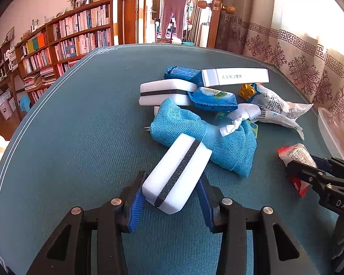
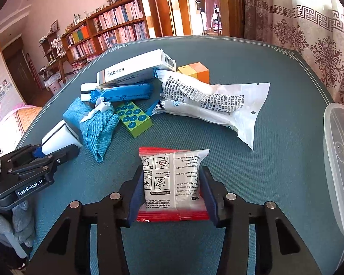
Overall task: Organize objects
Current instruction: 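Carry the packet and sponge into the clear bowl and open both tools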
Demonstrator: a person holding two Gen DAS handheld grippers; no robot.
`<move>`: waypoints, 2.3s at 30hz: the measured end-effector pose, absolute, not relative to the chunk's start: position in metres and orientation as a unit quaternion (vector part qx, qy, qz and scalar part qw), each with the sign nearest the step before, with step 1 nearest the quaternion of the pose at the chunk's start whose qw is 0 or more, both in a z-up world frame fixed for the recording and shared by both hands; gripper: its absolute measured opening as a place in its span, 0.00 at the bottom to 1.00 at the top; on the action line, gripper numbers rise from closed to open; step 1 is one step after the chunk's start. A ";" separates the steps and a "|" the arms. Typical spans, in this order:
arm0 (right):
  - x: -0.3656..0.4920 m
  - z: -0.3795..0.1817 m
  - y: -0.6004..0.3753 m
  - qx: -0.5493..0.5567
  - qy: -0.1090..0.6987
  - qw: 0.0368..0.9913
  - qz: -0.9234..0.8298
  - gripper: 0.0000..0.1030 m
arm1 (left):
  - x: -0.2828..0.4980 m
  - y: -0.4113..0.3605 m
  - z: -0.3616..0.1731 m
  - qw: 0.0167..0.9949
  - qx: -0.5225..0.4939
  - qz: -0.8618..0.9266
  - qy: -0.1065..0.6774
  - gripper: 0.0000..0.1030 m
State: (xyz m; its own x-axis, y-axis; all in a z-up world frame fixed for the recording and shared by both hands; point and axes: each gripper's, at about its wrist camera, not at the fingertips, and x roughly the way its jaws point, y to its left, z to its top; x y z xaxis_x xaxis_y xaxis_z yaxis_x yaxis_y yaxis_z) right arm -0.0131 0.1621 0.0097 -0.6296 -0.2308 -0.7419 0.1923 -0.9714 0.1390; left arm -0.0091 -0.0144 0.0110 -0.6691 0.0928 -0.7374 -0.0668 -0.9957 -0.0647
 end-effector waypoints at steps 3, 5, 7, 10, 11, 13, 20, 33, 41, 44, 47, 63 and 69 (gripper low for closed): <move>-0.002 0.011 0.165 0.409 -0.035 0.112 -0.905 0.44 | -0.009 -0.015 0.012 0.047 -0.403 0.914 -0.017 0.40; 0.005 0.015 0.168 0.404 -0.044 0.108 -0.907 0.41 | -0.008 -0.014 0.012 0.051 -0.402 0.914 -0.016 0.38; 0.015 0.019 0.171 0.396 -0.054 0.104 -0.911 0.41 | -0.008 -0.014 0.012 0.052 -0.401 0.914 -0.016 0.38; 0.026 0.027 0.176 0.387 -0.062 0.100 -0.915 0.41 | -0.006 -0.014 0.014 0.045 -0.399 0.916 -0.017 0.37; 0.030 0.028 0.177 0.384 -0.062 0.097 -0.916 0.41 | -0.005 -0.013 0.014 0.044 -0.398 0.916 -0.017 0.37; 0.040 0.032 0.179 0.378 -0.063 0.092 -0.919 0.41 | 0.000 -0.010 0.015 0.044 -0.401 0.915 -0.014 0.37; 0.078 0.054 0.197 0.342 -0.077 0.062 -0.935 0.41 | 0.028 0.016 0.033 0.066 -0.381 0.922 0.011 0.37; 0.138 0.093 0.281 0.297 -0.120 -0.029 -0.947 0.41 | 0.069 0.074 0.089 0.176 -0.331 0.927 0.019 0.37; 0.128 0.093 0.325 0.290 -0.136 -0.084 -0.943 0.41 | 0.053 0.111 0.100 0.222 -0.332 0.916 0.039 0.37; 0.118 0.091 0.339 0.290 -0.129 -0.114 -0.941 0.41 | 0.038 0.134 0.102 0.244 -0.336 0.908 0.046 0.37; 0.106 0.088 0.352 0.290 -0.124 -0.131 -0.940 0.41 | 0.019 0.161 0.103 0.263 -0.340 0.901 0.058 0.37; 0.047 0.056 0.390 0.363 -0.088 -0.224 -0.900 0.44 | -0.078 0.306 0.075 0.425 -0.405 0.805 0.089 0.40; 0.040 0.058 0.384 0.380 -0.060 -0.265 -0.884 0.50 | -0.097 0.316 0.064 0.425 -0.437 0.789 0.079 0.82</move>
State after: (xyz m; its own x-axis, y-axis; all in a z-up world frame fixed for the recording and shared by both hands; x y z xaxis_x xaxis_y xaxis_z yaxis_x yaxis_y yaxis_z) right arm 0.0401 0.3837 0.0581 -0.5709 0.4232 -0.7035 -0.5140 -0.8525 -0.0957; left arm -0.0971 0.3161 0.0639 -0.2568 0.6005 -0.7572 -0.7393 -0.6267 -0.2463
